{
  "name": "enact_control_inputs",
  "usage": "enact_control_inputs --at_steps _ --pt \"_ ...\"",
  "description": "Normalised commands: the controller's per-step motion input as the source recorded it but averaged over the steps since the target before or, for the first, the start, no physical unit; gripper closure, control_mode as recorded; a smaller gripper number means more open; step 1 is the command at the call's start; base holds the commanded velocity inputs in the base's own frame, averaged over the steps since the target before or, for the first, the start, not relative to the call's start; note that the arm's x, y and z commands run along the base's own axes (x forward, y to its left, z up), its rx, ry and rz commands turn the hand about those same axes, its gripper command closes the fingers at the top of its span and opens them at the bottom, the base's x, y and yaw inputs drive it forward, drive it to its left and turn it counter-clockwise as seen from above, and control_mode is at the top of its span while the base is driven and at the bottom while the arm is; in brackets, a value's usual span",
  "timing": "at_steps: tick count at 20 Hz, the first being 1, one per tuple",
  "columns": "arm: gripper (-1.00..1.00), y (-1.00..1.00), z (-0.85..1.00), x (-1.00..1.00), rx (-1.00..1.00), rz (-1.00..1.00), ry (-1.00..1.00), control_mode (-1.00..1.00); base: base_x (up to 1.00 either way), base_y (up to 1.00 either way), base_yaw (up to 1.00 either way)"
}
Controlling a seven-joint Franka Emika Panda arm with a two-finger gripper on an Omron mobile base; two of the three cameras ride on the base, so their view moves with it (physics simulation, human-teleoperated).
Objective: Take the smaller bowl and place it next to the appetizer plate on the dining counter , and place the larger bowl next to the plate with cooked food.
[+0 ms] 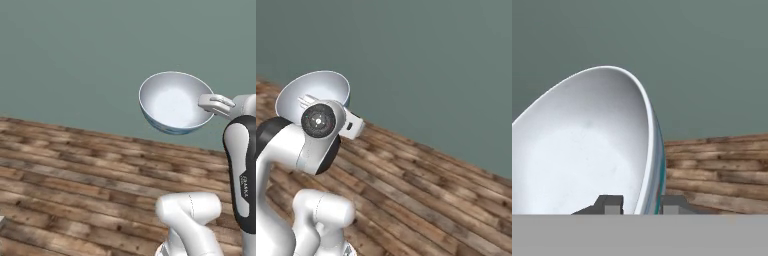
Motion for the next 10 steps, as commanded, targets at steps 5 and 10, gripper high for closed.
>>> enact_control_inputs --at_steps 5,10 --pt "1.00 0.00 0.00 0.00 0.00 0.00 0.00 1.00 1.00 -0.19 0.41" --pt "1.00 0.00 0.00 0.00 0.00 0.00 0.00 1.00 1.00 -0.08 0.40"
